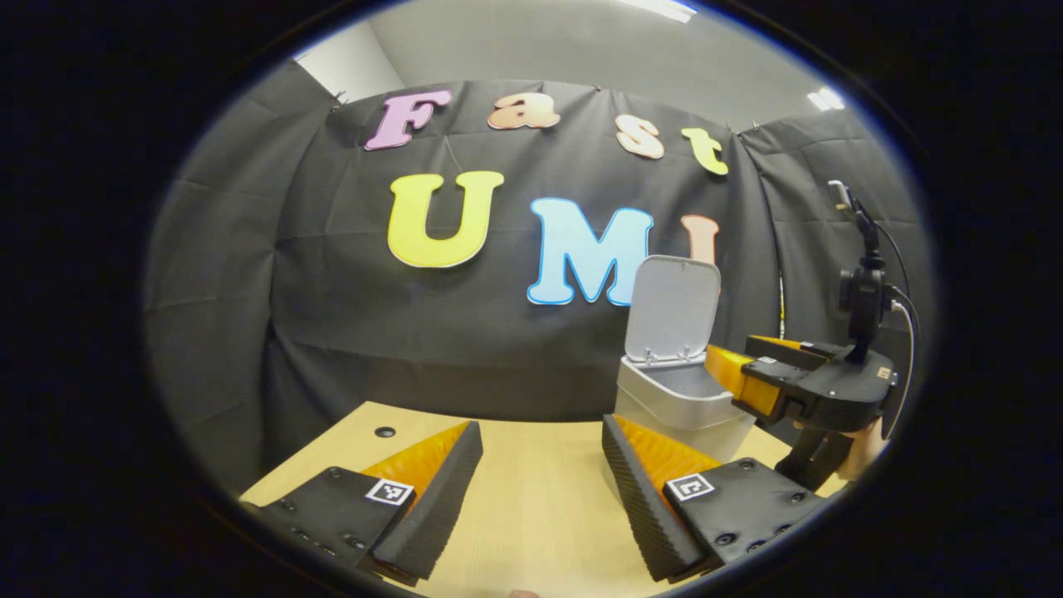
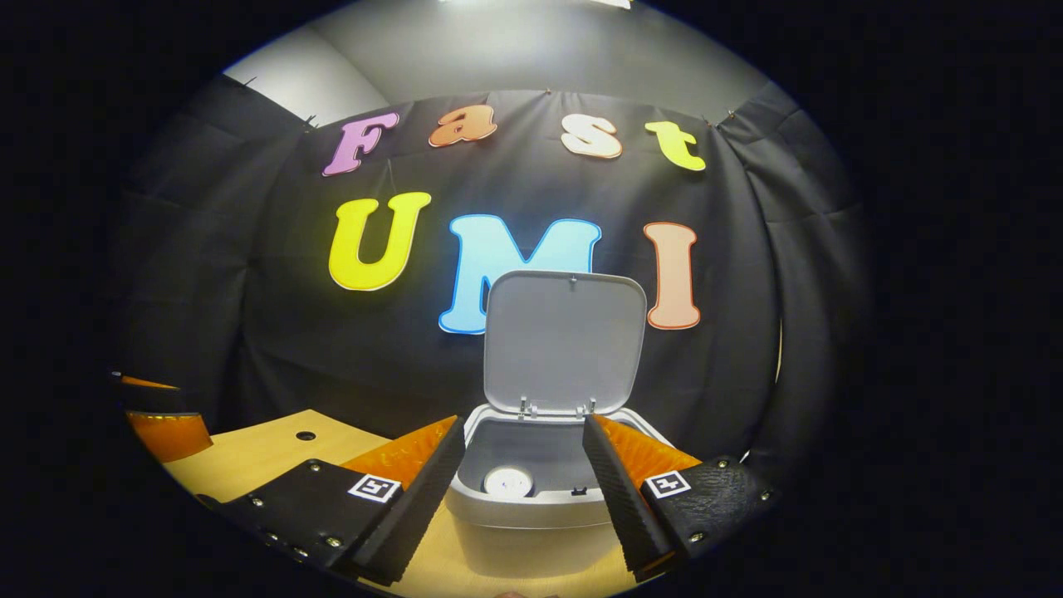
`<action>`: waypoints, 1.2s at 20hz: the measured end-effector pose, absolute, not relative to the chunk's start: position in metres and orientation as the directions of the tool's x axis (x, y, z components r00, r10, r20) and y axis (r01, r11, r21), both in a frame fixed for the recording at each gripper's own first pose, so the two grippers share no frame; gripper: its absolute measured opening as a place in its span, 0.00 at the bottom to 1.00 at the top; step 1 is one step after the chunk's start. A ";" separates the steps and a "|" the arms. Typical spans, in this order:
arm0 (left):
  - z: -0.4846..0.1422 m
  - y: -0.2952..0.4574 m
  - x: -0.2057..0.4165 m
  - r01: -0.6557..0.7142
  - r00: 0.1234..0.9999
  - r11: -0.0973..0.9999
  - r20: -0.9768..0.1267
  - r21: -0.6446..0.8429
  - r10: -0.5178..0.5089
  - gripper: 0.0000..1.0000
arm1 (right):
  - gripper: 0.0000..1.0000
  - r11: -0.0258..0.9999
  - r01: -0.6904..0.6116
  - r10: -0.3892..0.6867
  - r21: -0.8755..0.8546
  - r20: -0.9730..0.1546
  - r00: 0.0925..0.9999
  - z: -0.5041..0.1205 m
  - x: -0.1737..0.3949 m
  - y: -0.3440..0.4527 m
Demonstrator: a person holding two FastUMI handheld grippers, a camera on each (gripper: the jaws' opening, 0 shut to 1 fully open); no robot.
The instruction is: Press the lid of the desktop garbage bin to open it, pick up the crumpled paper on the desktop and throw it into the bin, then pick up the pop can on the desktop and drop it into the bin, and finally close the garbage bin lid.
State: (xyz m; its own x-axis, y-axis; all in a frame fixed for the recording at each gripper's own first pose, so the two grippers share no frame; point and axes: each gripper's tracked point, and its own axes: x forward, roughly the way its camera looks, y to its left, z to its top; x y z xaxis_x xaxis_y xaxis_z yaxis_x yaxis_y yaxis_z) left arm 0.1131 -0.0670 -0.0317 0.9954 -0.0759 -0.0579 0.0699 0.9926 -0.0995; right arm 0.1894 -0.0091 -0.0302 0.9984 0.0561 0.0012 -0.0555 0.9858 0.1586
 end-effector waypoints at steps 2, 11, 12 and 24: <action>-0.029 -0.068 0.112 0.076 0.995 0.993 -0.053 -0.093 -0.082 0.95 | 0.92 0.986 -0.051 0.050 0.159 0.008 0.999 -0.023 0.191 -0.013; -0.024 -0.058 0.118 0.106 0.994 0.993 -0.034 -0.051 -0.108 0.95 | 0.92 0.992 -0.048 0.045 0.119 0.027 0.999 0.023 0.228 -0.020; -0.026 -0.056 0.119 0.109 0.993 0.993 -0.037 -0.044 -0.111 0.95 | 0.91 0.993 -0.042 0.039 0.114 0.026 0.999 0.027 0.234 -0.023; -0.041 -0.052 0.128 0.214 0.975 0.976 -0.053 -0.031 -0.215 1.00 | 0.92 0.997 0.069 -0.071 0.022 0.075 0.995 0.097 0.307 -0.055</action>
State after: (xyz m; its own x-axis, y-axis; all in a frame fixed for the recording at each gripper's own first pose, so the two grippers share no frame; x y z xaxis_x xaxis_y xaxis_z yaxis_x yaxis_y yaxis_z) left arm 0.1283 -0.0522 -0.0415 0.9751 -0.2152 -0.0532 0.2138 0.9764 -0.0312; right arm 0.3074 -0.0547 0.0968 0.9946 -0.0707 0.0753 0.0692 0.9974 0.0220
